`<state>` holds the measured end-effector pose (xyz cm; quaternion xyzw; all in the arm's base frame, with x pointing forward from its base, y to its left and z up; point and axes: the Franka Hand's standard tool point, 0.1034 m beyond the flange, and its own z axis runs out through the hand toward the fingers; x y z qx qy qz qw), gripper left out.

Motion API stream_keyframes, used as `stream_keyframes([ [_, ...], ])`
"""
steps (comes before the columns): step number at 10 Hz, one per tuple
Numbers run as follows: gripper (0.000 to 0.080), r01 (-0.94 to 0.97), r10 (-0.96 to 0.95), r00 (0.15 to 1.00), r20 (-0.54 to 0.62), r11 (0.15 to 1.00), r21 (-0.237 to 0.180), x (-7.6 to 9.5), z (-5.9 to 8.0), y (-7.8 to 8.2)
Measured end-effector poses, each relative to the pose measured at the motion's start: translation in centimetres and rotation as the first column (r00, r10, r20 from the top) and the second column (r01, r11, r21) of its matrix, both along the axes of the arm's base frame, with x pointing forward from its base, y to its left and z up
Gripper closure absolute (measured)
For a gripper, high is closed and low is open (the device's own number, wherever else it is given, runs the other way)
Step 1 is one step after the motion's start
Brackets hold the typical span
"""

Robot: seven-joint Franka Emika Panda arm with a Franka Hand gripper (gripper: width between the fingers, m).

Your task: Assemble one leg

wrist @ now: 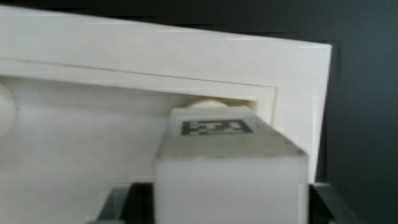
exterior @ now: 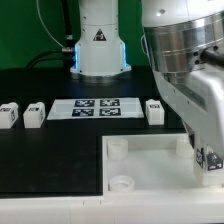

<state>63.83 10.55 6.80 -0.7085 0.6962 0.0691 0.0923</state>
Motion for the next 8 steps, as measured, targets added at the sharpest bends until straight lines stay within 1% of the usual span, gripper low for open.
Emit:
stream_keyframes([
  [1, 0.0506, 0.021, -0.021, 1.0, -0.005, 1.0, 0.001, -0.01, 0.0, 0.02],
  [2, 0.0506, -0.02, 0.02, 1.0, 0.004, 1.0, 0.0, -0.01, -0.01, 0.03],
  [3, 0.0425, -0.047, 0.047, 0.999, 0.01, 0.999, -0.002, -0.03, -0.06, 0.02],
  [4, 0.0289, -0.05, 0.05, 0.999, 0.01, 0.999, -0.001, -0.05, -0.08, 0.09],
  [5, 0.0289, -0.263, 0.264, 0.963, 0.053, 0.964, -0.025, -0.13, -0.18, 0.31],
  [6, 0.0177, -0.436, 0.439, 0.894, 0.087, 0.898, -0.055, -0.16, -0.18, 0.79],
  [7, 0.0157, -0.55, 0.555, 0.825, 0.111, 0.832, -0.073, -0.14, -0.16, 0.95],
  [8, 0.0152, -0.588, 0.593, 0.796, 0.119, 0.805, -0.079, -0.12, -0.18, 0.81],
])
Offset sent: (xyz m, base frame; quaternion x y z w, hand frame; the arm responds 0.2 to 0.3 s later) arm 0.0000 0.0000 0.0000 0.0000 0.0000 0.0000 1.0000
